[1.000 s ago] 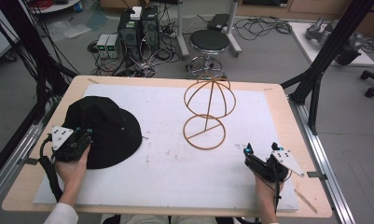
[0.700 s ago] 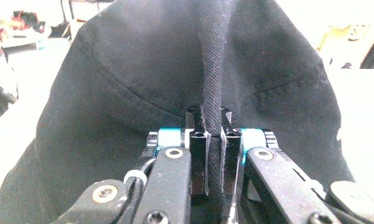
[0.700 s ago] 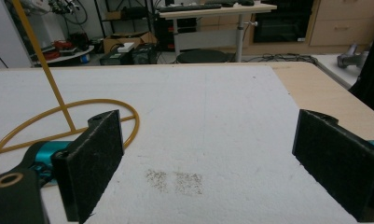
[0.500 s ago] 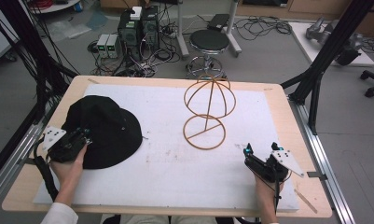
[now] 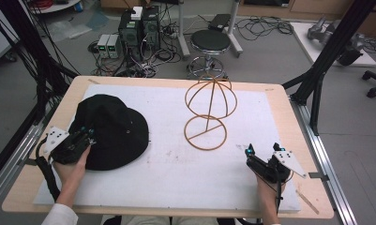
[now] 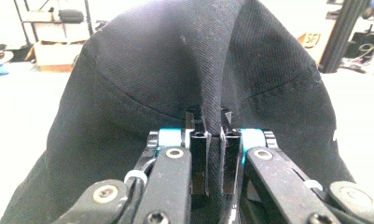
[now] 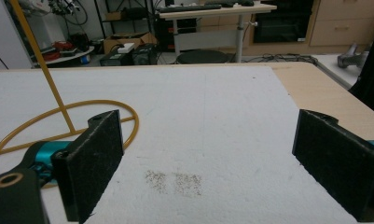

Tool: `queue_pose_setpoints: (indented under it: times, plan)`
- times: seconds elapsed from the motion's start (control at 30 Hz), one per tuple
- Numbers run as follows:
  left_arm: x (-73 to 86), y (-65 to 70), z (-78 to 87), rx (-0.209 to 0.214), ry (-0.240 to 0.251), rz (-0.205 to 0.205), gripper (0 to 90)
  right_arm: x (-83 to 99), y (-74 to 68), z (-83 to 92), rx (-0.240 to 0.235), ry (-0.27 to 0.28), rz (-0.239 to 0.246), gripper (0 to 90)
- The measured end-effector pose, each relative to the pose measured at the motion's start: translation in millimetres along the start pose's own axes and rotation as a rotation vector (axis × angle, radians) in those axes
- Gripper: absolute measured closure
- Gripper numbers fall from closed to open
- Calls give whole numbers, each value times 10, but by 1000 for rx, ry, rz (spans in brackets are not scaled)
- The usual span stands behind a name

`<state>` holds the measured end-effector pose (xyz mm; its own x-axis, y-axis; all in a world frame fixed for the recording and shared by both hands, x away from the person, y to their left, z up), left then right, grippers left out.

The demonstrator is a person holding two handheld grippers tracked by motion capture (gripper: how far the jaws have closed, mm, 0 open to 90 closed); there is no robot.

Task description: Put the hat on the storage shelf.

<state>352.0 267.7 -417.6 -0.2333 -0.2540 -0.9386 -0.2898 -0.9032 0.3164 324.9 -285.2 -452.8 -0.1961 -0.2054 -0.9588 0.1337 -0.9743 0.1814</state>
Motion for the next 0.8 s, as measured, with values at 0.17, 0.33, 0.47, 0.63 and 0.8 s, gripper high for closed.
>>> queue_pose_setpoints:
  times: [0.17, 0.33, 0.47, 0.63, 0.8]
  plan:
    - [-75, 113, 43, 32, 29, 0, 863, -2, 17, -3, -1, 4, -3, 80]
    - [-136, 191, 75, 54, 57, -2, 863, -3, 15, -5, -5, 4, -13, 80]
    - [-183, 263, 100, 92, 83, 4, 863, -1, 15, -6, -7, 2, -13, 80]
    - [-191, 321, 105, 124, 87, 3, 863, -8, 28, -1, -7, 9, -11, 80]
    - [-255, 429, 143, 165, 109, -6, 862, -6, 36, -2, -5, 10, -14, 80]
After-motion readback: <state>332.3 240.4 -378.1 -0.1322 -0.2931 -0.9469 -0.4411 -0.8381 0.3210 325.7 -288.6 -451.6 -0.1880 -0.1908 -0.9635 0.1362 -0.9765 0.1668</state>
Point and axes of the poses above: each handheld gripper's, and its own axes: z roughly backward along the jaws, x roughly out of its underside, y roughly to its right, the point moved 7 cm from there along -z, roughly forward along the jaws, and after that the axes turned 15 degrees about z, right-handed, at the moved point
